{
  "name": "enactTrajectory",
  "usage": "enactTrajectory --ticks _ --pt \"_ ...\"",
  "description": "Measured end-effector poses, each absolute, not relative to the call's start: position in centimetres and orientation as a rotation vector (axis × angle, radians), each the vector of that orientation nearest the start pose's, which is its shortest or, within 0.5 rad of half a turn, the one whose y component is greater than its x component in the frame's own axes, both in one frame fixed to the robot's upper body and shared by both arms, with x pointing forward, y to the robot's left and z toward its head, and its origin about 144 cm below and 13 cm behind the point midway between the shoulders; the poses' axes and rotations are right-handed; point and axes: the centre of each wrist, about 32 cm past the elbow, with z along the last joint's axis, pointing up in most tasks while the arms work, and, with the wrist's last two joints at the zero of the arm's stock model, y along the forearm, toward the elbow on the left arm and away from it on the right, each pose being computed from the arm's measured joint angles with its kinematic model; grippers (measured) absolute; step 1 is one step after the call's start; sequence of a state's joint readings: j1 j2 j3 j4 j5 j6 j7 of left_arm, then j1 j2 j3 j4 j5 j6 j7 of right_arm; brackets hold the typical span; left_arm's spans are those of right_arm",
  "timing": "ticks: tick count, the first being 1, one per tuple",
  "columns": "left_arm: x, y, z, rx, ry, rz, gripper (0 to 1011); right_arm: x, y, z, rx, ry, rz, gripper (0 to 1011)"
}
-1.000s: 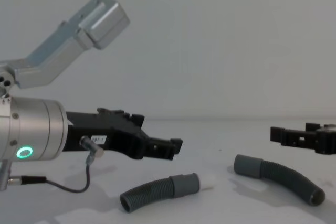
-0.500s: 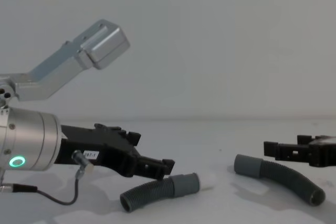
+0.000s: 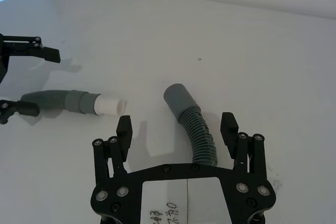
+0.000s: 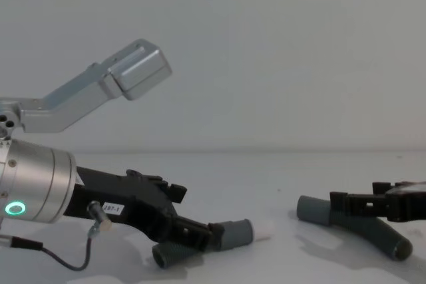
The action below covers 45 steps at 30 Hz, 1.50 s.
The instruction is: Use both hands to pick up one end of the pipe from the table, align the ends, and insert them.
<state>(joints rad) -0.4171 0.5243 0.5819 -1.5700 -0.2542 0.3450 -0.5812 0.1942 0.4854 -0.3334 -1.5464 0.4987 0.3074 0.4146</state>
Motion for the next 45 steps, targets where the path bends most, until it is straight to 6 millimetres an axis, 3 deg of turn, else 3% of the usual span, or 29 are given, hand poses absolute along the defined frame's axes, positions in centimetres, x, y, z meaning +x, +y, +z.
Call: enactTrajectory --ticks 45 --pt "53.1 21.8 122.9 0.523 -0.040 0.494 1001 49.8 -27.8 116.3 -0.265 0.256 -0.929 1000"
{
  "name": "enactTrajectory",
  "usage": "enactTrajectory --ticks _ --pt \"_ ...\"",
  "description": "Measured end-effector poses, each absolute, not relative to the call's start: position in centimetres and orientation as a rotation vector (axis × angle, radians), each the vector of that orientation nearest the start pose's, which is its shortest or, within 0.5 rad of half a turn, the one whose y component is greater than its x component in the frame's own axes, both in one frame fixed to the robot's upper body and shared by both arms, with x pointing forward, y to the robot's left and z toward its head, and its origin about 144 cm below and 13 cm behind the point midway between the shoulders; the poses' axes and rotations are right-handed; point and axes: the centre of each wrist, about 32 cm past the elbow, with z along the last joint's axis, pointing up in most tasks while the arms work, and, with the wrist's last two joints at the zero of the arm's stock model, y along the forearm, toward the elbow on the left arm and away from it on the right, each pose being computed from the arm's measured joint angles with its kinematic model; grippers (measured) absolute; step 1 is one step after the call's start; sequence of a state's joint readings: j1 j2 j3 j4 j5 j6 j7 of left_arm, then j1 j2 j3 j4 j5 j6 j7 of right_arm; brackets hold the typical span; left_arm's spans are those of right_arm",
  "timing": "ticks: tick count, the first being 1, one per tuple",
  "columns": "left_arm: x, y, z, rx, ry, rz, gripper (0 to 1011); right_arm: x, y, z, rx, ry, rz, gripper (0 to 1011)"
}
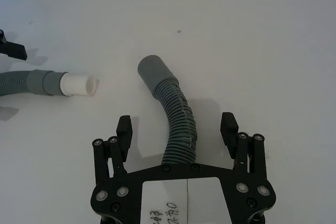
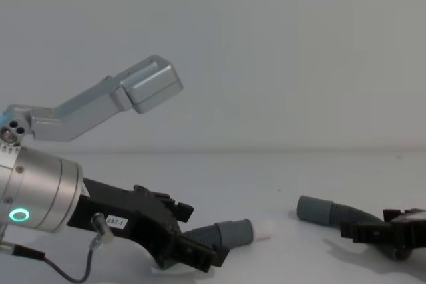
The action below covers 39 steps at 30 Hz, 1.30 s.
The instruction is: Use both hands to pick up one end of the pipe from the table, align the ends, and insert them.
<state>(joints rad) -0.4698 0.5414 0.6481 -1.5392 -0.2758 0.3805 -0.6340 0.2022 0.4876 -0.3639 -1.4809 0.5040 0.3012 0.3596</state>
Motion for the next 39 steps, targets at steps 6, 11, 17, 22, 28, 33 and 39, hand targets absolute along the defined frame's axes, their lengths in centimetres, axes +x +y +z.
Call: enactTrajectory --ticks 6,11,17,22,28,33,39 --pt "53.00 21.79 122.87 0.524 -0.032 0.494 1001 49.88 -27.83 116.21 -0.263 0.256 -0.927 1000" --pt "52.95 21.77 122.84 0.525 -0.027 0.495 1001 49.91 -27.83 116.19 -0.262 0.256 -0.927 1000" --pt "52.93 21.76 122.82 0.526 -0.024 0.495 963 49.93 -27.82 116.15 -0.262 0.256 -0.926 1000" --pt "52.91 21.75 122.80 0.527 -0.022 0.495 846 49.94 -27.81 116.14 -0.262 0.255 -0.925 1000" --pt "52.88 21.72 122.79 0.527 -0.021 0.494 662 49.95 -27.81 116.14 -0.262 0.255 -0.925 1000" --pt "52.87 21.72 122.79 0.527 -0.021 0.495 504 49.96 -27.82 116.13 -0.262 0.255 -0.926 1000" --pt "52.87 21.72 122.78 0.527 -0.020 0.495 327 49.96 -27.83 116.13 -0.262 0.255 -0.926 1000"
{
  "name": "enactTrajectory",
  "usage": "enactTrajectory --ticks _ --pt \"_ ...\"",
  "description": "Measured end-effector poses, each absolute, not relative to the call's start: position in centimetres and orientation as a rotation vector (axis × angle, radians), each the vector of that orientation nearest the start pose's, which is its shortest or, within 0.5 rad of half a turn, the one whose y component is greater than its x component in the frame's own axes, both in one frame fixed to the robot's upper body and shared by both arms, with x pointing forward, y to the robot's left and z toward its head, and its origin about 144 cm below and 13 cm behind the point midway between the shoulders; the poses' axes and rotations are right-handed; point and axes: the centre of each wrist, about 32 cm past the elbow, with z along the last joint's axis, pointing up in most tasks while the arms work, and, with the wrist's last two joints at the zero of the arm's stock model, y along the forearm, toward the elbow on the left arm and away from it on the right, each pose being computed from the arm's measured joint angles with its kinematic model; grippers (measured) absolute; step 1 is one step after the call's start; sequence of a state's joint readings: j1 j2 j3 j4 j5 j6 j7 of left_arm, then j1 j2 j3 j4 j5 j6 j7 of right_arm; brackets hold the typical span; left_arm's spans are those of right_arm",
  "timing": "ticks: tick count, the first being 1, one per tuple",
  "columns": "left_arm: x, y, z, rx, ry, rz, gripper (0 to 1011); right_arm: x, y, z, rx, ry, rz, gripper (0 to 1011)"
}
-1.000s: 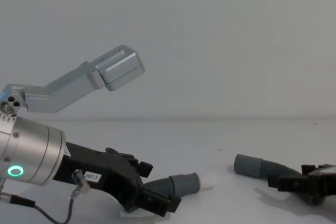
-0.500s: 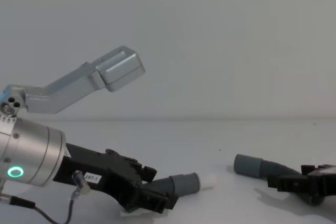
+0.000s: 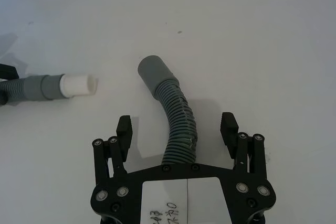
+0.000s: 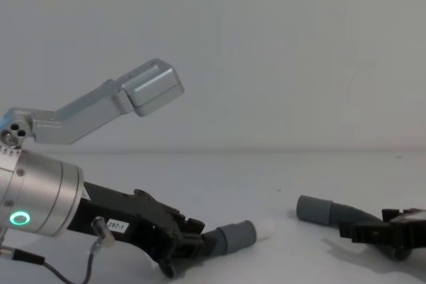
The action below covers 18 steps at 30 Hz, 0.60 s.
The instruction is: Use both hands to pick up one end of the pipe from the table, align the ends, and insert them.
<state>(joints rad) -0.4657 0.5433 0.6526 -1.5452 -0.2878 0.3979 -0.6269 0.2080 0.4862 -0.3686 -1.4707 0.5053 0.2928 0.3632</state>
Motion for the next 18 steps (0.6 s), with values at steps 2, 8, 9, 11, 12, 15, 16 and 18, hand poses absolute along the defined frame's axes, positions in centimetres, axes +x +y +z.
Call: enactTrajectory --ticks 2,8,9,11,12,15,16,18 --pt "52.87 21.72 122.79 0.527 -0.020 0.495 285 49.96 -27.83 116.13 -0.262 0.255 -0.926 1000" --pt "52.87 21.72 122.79 0.527 -0.019 0.495 262 49.96 -27.84 116.13 -0.262 0.255 -0.926 1000" --pt "52.87 21.72 122.79 0.527 -0.019 0.495 262 49.97 -27.83 116.13 -0.262 0.255 -0.926 1000" --pt "52.87 21.72 122.78 0.527 -0.019 0.495 262 49.96 -27.83 116.13 -0.262 0.255 -0.926 1000" --pt "52.87 21.72 122.79 0.527 -0.019 0.495 265 49.96 -27.83 116.13 -0.262 0.255 -0.926 1000" --pt "52.87 21.72 122.78 0.527 -0.019 0.495 342 49.96 -27.83 116.13 -0.262 0.255 -0.926 1000" --pt "52.87 21.72 122.78 0.527 -0.019 0.495 375 49.97 -27.83 116.13 -0.262 0.255 -0.926 1000" --pt "52.88 21.72 122.78 0.527 -0.019 0.495 425 49.96 -27.83 116.13 -0.262 0.255 -0.926 1000"
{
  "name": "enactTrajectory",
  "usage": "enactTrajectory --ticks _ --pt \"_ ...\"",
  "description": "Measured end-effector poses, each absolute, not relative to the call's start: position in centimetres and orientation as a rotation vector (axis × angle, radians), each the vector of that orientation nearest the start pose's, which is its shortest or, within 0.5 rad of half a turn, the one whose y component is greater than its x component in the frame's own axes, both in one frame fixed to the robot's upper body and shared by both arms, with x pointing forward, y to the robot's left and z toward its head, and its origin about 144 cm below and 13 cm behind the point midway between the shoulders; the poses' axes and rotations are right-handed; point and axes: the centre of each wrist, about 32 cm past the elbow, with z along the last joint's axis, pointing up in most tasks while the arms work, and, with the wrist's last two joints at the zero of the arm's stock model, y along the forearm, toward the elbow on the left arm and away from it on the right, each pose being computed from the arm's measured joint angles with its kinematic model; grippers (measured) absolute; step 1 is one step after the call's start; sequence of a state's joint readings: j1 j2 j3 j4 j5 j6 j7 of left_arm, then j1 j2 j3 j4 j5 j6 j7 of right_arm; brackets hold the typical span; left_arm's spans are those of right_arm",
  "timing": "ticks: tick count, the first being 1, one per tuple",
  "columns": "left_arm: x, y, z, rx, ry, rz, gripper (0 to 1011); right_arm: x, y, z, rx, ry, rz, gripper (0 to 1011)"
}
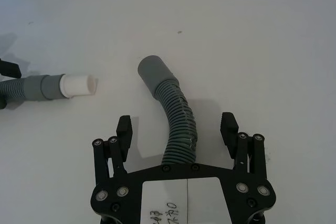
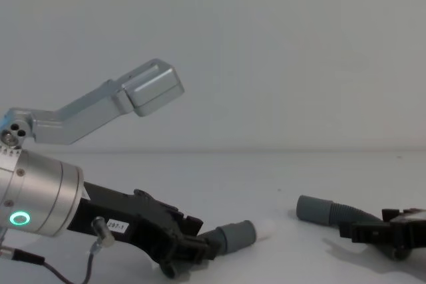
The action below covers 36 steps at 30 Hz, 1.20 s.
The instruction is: Use both hands to pick up one end of the pipe from the table, align the ends, and insert them.
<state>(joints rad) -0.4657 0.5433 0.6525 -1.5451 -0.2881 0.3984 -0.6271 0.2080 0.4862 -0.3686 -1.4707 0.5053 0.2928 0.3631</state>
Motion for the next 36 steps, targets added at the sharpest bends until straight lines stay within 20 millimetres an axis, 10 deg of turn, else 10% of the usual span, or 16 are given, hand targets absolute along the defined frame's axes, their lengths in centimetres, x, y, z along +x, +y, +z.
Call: enactTrajectory --ticks 20,36 --pt "52.78 21.70 122.66 0.537 -0.010 0.488 1001 49.96 -27.83 116.13 -0.262 0.255 -0.926 1000" --pt "52.51 21.68 122.29 0.558 0.004 0.481 1001 49.96 -27.83 116.13 -0.262 0.255 -0.926 1000"
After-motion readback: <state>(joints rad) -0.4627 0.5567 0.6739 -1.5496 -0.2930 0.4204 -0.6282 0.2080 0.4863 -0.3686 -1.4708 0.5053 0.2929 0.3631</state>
